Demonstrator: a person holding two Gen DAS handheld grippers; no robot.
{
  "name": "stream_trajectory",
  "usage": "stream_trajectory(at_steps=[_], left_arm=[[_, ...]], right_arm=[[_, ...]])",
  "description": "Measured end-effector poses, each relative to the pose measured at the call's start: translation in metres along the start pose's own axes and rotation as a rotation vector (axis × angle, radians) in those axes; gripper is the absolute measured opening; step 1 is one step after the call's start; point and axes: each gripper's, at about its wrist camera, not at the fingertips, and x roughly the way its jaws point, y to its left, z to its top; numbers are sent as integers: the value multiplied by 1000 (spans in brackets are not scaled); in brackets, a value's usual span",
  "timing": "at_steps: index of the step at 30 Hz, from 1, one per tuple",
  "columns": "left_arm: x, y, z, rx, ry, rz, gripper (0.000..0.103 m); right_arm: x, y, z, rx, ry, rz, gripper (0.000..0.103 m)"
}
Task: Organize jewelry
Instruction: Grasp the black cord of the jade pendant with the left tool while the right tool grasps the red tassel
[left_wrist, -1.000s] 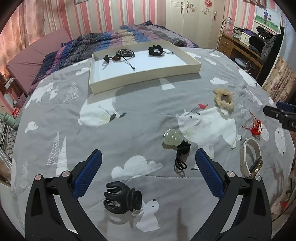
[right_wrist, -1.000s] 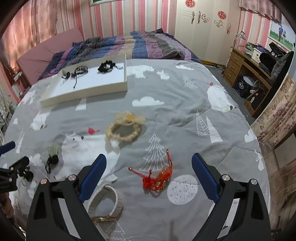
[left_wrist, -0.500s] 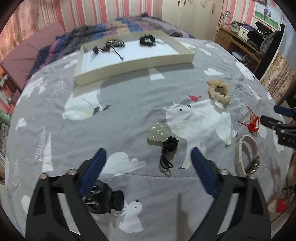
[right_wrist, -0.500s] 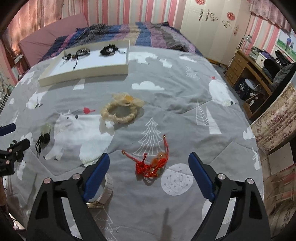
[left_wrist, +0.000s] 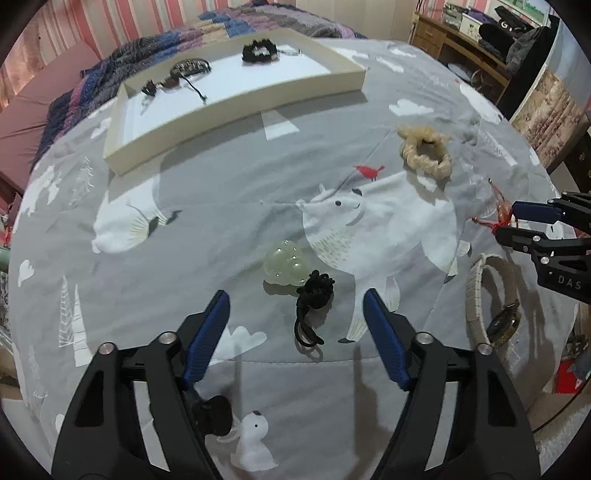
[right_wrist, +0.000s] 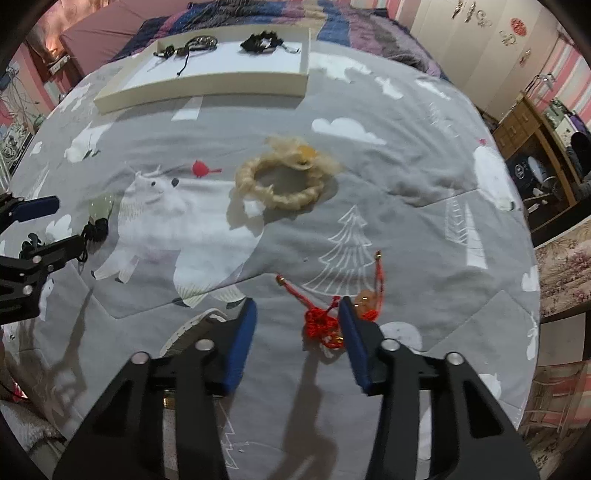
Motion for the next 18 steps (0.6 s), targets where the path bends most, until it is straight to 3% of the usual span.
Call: stream_trajectory(at_steps=[14,18], left_arm=[[18,8,2,-9,33,4,66],[21,10,2,-14,46,-6,60]], right_arm=[[8,-10,-1,42,25,17,39],[10,-14,-2,54,30,23,37]])
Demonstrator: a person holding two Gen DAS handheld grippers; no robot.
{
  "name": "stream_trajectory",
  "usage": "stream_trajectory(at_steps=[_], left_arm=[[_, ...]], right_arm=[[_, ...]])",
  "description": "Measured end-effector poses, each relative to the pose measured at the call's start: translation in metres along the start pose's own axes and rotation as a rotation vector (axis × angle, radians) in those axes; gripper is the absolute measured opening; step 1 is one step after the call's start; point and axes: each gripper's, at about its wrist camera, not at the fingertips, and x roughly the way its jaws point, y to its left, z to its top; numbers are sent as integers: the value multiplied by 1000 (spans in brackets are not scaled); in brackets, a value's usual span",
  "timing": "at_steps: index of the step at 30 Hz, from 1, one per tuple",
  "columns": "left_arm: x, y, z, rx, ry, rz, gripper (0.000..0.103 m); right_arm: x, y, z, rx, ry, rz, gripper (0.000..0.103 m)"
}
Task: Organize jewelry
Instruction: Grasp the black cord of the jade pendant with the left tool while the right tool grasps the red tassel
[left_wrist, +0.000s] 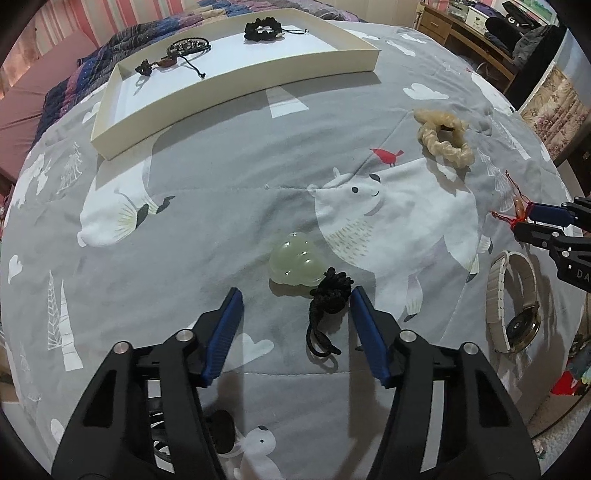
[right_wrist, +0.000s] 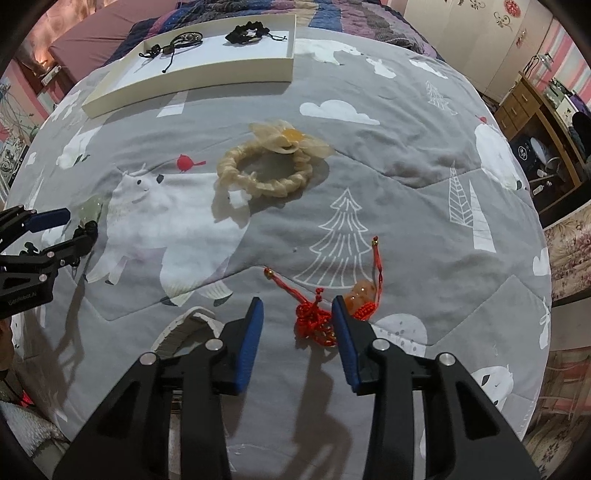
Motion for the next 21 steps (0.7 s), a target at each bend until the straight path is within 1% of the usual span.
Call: stream_trajectory(at_steps=[6,13,17,21], left_arm=[[0,0,0,8,-1,-7,56],[3,-3,2,10,0,-15,53],[4,-3,2,12,1,-20,47],[4,-3,2,17,0,-26,37]], right_arm=[[2,-1,-1,6,6,11,29],[3,-2,0,15,-1,16,28],[3,0,4,12,-7,24,28],[1,2,10,16,-20,37,28]])
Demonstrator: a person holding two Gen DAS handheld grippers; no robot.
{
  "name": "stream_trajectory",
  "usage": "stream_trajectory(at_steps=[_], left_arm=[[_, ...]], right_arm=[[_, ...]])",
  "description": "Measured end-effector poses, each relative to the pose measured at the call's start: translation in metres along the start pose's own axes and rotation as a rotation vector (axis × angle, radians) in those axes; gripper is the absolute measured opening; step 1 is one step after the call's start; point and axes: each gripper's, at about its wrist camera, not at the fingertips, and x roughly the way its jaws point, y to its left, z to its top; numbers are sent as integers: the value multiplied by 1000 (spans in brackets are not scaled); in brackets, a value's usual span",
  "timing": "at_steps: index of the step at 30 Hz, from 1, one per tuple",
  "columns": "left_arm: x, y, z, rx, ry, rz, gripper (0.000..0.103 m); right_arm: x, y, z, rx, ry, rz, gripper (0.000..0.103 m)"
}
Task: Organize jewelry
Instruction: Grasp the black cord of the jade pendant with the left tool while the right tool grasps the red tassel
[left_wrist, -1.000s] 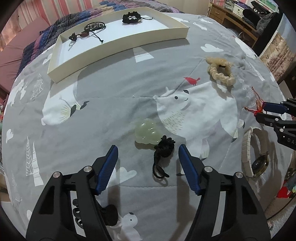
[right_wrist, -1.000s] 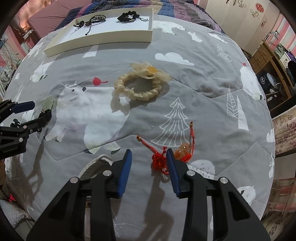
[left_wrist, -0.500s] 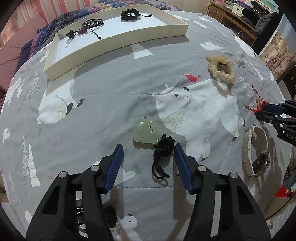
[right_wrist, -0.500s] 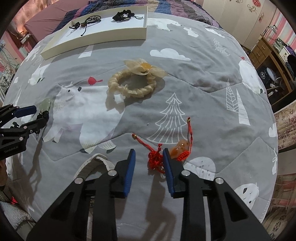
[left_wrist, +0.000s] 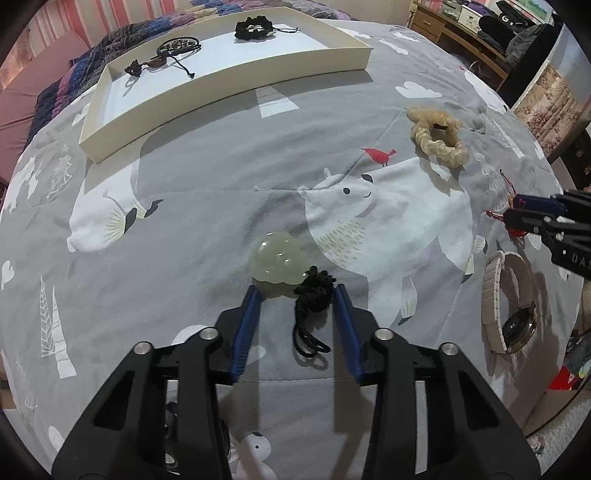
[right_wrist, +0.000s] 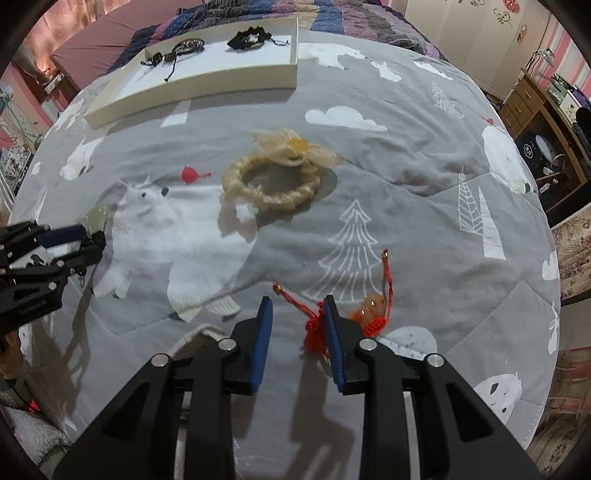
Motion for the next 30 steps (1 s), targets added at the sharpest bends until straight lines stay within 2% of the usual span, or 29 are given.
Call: stream_trajectory(at_steps=[6,13,17,22,25,30], left_arm=[[-1,1,0,2,4,-11,29],[0,0,1,8,2,-12,27],[0,2,1,2,2,-14,21],[-1,3,1,-7,2,-16,18],[-1,3,1,-5,0,-17,16],[-2,7,1,-18,-8,-27,13]], right_arm=[[1,9,0,-32,16,-2,28],[-2,-2,-9,-4,23,-28,28],[-1,-4,-9,2,14,-35,28],[-2,-7,-9,13,4,-27,9],[-2,-9,-9,24,3,-29,3],[-9,-17,-8,79,-52,-4,2]])
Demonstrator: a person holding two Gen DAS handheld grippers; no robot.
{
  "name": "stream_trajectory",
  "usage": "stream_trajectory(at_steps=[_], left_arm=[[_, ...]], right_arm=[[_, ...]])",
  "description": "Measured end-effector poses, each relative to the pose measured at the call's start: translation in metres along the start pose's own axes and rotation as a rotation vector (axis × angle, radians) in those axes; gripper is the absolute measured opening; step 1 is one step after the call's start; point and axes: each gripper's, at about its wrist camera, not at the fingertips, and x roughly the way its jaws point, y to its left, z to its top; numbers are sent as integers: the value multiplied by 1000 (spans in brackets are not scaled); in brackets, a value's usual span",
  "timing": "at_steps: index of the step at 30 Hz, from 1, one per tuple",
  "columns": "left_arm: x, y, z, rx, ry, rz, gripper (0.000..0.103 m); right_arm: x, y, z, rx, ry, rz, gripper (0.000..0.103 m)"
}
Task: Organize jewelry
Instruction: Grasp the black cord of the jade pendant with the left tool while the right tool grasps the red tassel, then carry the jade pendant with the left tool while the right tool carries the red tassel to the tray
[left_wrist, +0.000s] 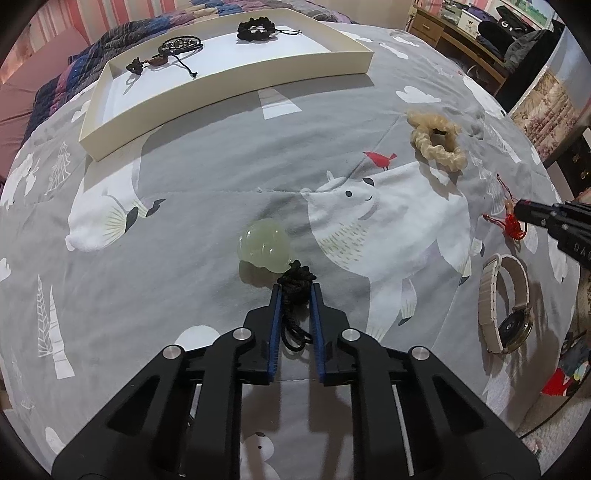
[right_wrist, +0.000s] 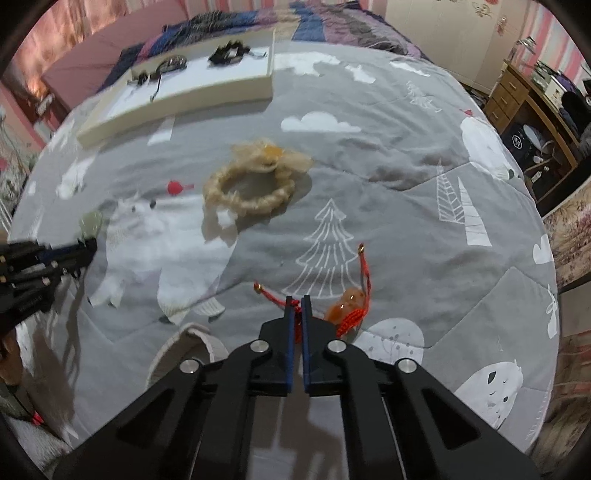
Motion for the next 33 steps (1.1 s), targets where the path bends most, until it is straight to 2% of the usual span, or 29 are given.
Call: stream_trajectory(at_steps=[12,20,28,33], left_arm=[[-37,17,-1,-53,-91,14,11],[-72,32,9,-83,-161,4,11],[-112,57,56,-95,-260,-2,11],[-117,79,100,-100,-259,-1,11]], right_arm=[[-31,-4,17,77,-178,91,2],[-62,1,36,74,-273,119,2],[-90,19,86,24,-344,166,2],[-96,38,132,-21,-366,184,2]])
